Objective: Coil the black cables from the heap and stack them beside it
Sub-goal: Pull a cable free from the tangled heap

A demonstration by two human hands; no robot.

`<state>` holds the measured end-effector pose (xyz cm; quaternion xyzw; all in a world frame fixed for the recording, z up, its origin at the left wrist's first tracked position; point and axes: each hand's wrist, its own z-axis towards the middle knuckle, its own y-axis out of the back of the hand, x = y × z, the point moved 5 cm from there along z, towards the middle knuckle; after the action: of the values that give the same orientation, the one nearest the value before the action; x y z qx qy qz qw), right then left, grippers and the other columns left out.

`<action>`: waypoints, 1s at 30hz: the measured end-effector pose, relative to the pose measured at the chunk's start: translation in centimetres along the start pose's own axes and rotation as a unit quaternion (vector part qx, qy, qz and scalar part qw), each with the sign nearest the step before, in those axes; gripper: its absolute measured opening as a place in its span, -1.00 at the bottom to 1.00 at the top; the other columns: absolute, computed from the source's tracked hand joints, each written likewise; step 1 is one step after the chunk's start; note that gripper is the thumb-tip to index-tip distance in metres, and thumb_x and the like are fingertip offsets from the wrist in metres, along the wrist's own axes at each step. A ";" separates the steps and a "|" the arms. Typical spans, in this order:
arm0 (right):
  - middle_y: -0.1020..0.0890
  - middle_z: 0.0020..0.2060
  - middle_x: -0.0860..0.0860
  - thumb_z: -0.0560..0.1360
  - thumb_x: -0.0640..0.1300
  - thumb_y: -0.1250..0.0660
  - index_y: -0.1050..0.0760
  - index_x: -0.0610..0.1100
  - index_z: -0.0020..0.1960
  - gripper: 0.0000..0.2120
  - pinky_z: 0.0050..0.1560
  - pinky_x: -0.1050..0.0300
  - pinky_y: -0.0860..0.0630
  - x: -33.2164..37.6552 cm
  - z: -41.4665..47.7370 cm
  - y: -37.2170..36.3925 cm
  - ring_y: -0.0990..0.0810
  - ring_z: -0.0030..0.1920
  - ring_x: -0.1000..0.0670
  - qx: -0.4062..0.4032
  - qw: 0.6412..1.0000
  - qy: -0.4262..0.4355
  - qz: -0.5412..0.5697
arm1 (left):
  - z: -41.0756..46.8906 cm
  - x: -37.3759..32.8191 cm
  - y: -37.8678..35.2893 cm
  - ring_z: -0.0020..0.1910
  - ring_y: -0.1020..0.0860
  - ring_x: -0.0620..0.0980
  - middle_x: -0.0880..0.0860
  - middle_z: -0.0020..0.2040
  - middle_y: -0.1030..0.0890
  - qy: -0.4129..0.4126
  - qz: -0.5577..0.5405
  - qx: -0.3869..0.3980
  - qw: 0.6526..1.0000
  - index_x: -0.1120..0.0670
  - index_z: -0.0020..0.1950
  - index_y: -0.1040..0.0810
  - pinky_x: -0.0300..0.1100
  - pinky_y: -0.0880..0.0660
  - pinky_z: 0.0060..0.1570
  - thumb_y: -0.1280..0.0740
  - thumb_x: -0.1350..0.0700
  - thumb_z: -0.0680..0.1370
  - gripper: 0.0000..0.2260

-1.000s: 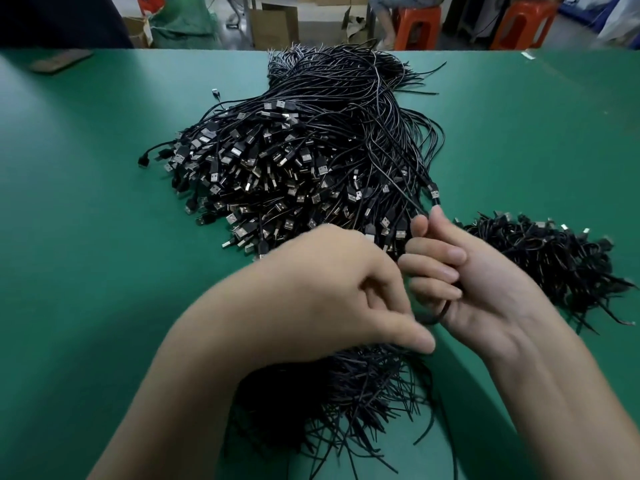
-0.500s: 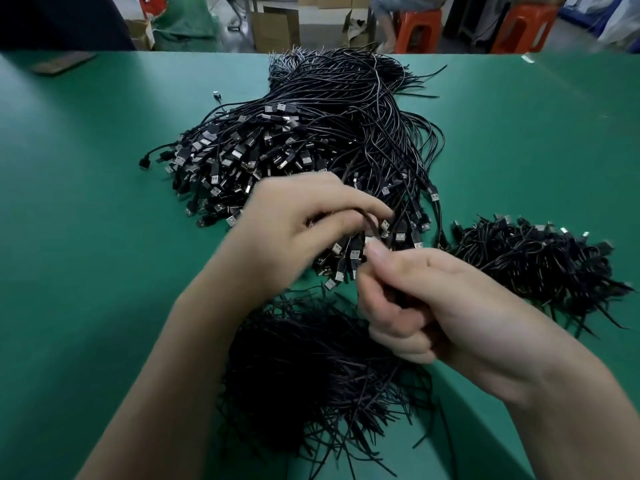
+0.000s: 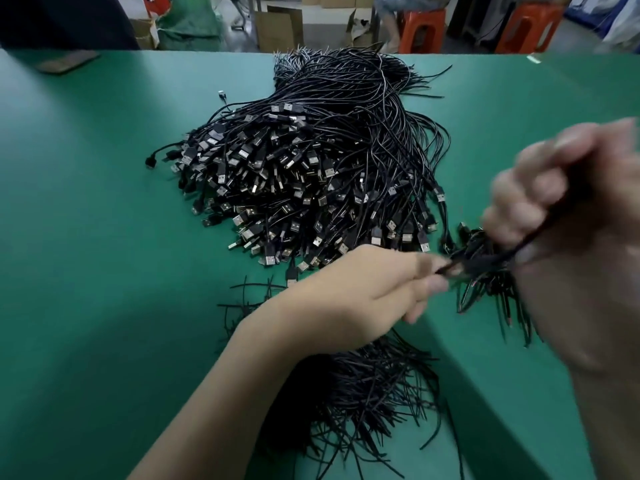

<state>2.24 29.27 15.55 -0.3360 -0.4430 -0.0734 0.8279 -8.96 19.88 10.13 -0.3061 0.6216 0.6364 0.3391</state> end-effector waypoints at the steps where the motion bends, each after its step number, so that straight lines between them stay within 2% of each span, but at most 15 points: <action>1: -0.61 -0.31 0.07 0.69 -0.16 0.02 -0.58 -0.10 -0.08 -0.59 -0.24 0.21 -0.57 0.8 0.1 0.8 -0.62 -0.29 0.06 -0.017 0.998 0.024 -0.053 | -0.1 0.2 0.1 -0.42 -0.41 0.09 -0.11 -0.40 -0.45 0.010 0.007 -0.001 1.000 -0.12 0.06 -0.63 0.13 -0.52 -0.31 -0.17 0.02 0.75 -0.76; 3: -0.68 -0.23 0.08 0.74 -0.21 0.09 -0.51 -0.11 -0.01 -0.60 -0.03 0.15 -0.63 1.5 0.8 2.5 -0.72 -0.12 0.01 -0.075 0.973 0.029 -0.215 | -0.4 0.0 0.8 -0.46 -0.38 0.00 -0.07 -0.40 -0.47 0.000 0.012 -0.028 1.000 -0.12 0.20 -0.66 -0.04 -0.53 -0.32 -0.20 0.01 0.74 -0.77; 5: -0.70 -0.19 0.03 0.75 -0.16 -0.03 -0.54 -0.13 -0.01 -0.66 0.07 0.04 -0.64 1.0 0.7 3.2 -0.73 -0.05 -0.06 -0.100 0.922 0.008 -0.374 | -0.5 -1.1 1.7 -0.46 -0.41 -0.18 -0.17 -0.37 -0.53 -0.032 0.043 -0.048 0.997 -0.09 0.16 -0.69 -0.32 -0.36 -0.38 -0.25 0.02 0.72 -0.79; 6: -0.71 -0.19 0.05 0.74 -0.13 -0.10 -0.59 -0.12 -0.02 -0.69 0.06 0.05 -0.63 0.5 0.4 2.6 -0.72 -0.06 -0.02 -0.095 0.882 0.011 -0.462 | -0.6 -1.7 2.2 -0.42 -0.45 -0.21 -0.18 -0.34 -0.56 -0.048 0.076 -0.059 0.994 -0.08 0.10 -0.71 -0.35 -0.31 -0.37 -0.27 0.01 0.70 -0.80; 8: -0.69 -0.28 0.13 0.71 0.00 -0.13 -0.63 0.00 -0.07 -0.66 -0.12 0.29 -0.54 -1.0 -0.7 0.8 -0.68 -0.20 0.13 -0.036 0.808 0.017 -0.588 | -1.2 -2.8 3.6 -0.42 -0.46 -0.19 -0.18 -0.40 -0.52 -0.085 0.118 -0.109 0.983 -0.05 -0.08 -0.71 -0.36 -0.28 -0.37 -0.34 0.00 0.65 -0.82; 9: -0.64 -0.37 0.14 0.69 0.10 -0.10 -0.62 0.02 -0.15 -0.59 -0.27 0.32 -0.45 -2.0 -1.1 0.4 -0.62 -0.33 0.15 -0.007 0.807 -0.017 -0.590 | -1.6 -3.1 4.6 -0.46 -0.41 -0.17 -0.17 -0.45 -0.45 -0.100 0.120 -0.144 0.977 -0.03 -0.16 -0.67 -0.36 -0.25 -0.40 -0.37 0.00 0.65 -0.80; 11: -0.47 -0.51 0.10 0.66 0.29 0.00 -0.63 -0.01 -0.24 -0.40 -0.40 0.28 -0.29 -3.9 -1.8 0.0 -0.40 -0.49 0.13 0.048 0.857 -0.131 -0.495 | -2.5 -3.2 6.5 -0.51 -0.30 -0.15 -0.12 -0.47 -0.33 -0.119 0.099 -0.221 0.963 -0.01 -0.25 -0.56 -0.37 -0.20 -0.45 -0.35 -0.01 0.65 -0.73; 13: -0.33 -0.50 0.11 0.60 0.38 0.07 -0.65 -0.04 -0.22 -0.30 -0.40 0.25 -0.27 -5.0 -2.0 -0.8 -0.29 -0.46 0.06 0.111 0.905 -0.230 -0.342 | -3.0 -2.7 7.6 -0.50 -0.25 -0.18 -0.09 -0.45 -0.29 -0.117 0.066 -0.281 0.950 0.05 -0.25 -0.50 -0.43 -0.17 -0.44 -0.31 -0.01 0.67 -0.69; 15: -0.27 -0.49 0.07 0.60 0.32 0.01 -0.64 -0.07 -0.19 -0.37 -0.40 0.23 -0.26 -5.3 -2.4 -2.2 -0.24 -0.46 0.03 0.166 0.929 -0.281 -0.176 | -2.7 -2.0 7.6 -0.49 -0.27 -0.14 -0.05 -0.45 -0.33 -0.102 0.039 -0.303 0.947 0.10 -0.20 -0.51 -0.34 -0.21 -0.47 -0.26 -0.01 0.70 -0.68; 18: -0.23 -0.49 0.06 0.65 0.05 -0.15 -0.59 -0.10 -0.14 -0.65 -0.47 0.20 -0.12 -4.8 -2.7 -3.9 -0.18 -0.49 0.09 0.204 0.941 -0.268 0.027 | -1.4 -0.8 6.1 -0.36 -0.47 0.21 0.24 -0.32 -0.52 -0.077 0.020 -0.261 0.962 0.13 -0.09 -0.58 0.13 -0.44 -0.35 -0.21 0.03 0.73 -0.71; 21: -0.36 -0.50 0.12 0.66 -0.02 -0.12 -0.54 -0.08 -0.12 -0.71 -0.53 0.30 -0.15 -4.0 -1.8 -3.6 -0.21 -0.51 0.16 0.126 0.963 -0.210 0.110 | -0.5 0.1 3.9 -0.24 -0.56 0.20 0.18 -0.22 -0.62 -0.027 -0.002 -0.158 0.987 0.19 0.06 -0.62 0.16 -0.54 -0.19 -0.21 0.11 0.73 -0.76; 23: -0.48 -0.45 0.11 0.68 -0.05 -0.09 -0.56 -0.07 -0.09 -0.69 -0.52 0.35 -0.25 -3.3 -1.1 -2.4 -0.31 -0.50 0.17 0.034 0.989 -0.127 0.064 | -0.5 0.5 2.8 -0.35 -0.55 -0.04 -0.09 -0.29 -0.63 0.003 -0.006 -0.098 0.995 0.11 0.19 -0.64 -0.02 -0.58 -0.23 -0.25 0.16 0.72 -0.82; 26: -0.66 -0.27 0.00 0.72 -0.14 -0.06 -0.58 -0.13 -0.01 -0.67 -0.34 0.23 -0.51 -2.3 -0.8 -0.4 -0.59 -0.32 0.04 -0.061 0.992 0.006 -0.107 | -0.4 0.0 2.1 -0.44 -0.40 -0.18 -0.15 -0.36 -0.54 0.015 0.043 -0.043 0.998 -0.08 0.11 -0.66 -0.17 -0.41 -0.37 -0.27 0.08 0.72 -0.84; 28: -0.72 -0.15 -0.07 0.75 -0.17 -0.04 -0.56 -0.17 0.05 -0.69 -0.11 0.12 -0.62 -1.8 -0.9 0.2 -0.71 -0.14 -0.04 -0.074 0.956 0.071 -0.273 | -0.6 -0.9 2.5 -0.41 -0.44 -0.16 -0.13 -0.37 -0.54 -0.016 0.098 -0.054 0.994 -0.02 -0.03 -0.66 -0.26 -0.33 -0.34 -0.28 0.01 0.70 -0.80; 30: -0.72 -0.15 -0.01 0.74 -0.14 -0.09 -0.58 -0.12 0.06 -0.71 -0.08 0.19 -0.62 -1.8 -1.1 0.3 -0.73 -0.13 0.01 -0.069 0.894 0.088 -0.435 | -0.9 -1.8 3.6 -0.45 -0.43 -0.12 -0.09 -0.46 -0.48 -0.047 0.146 -0.107 0.982 -0.02 -0.13 -0.68 -0.26 -0.30 -0.37 -0.32 -0.06 0.65 -0.76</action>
<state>2.06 28.52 13.60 -0.1581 -0.4644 -0.4853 0.7238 -10.83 18.85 13.68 -0.2161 0.5714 0.7555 0.2368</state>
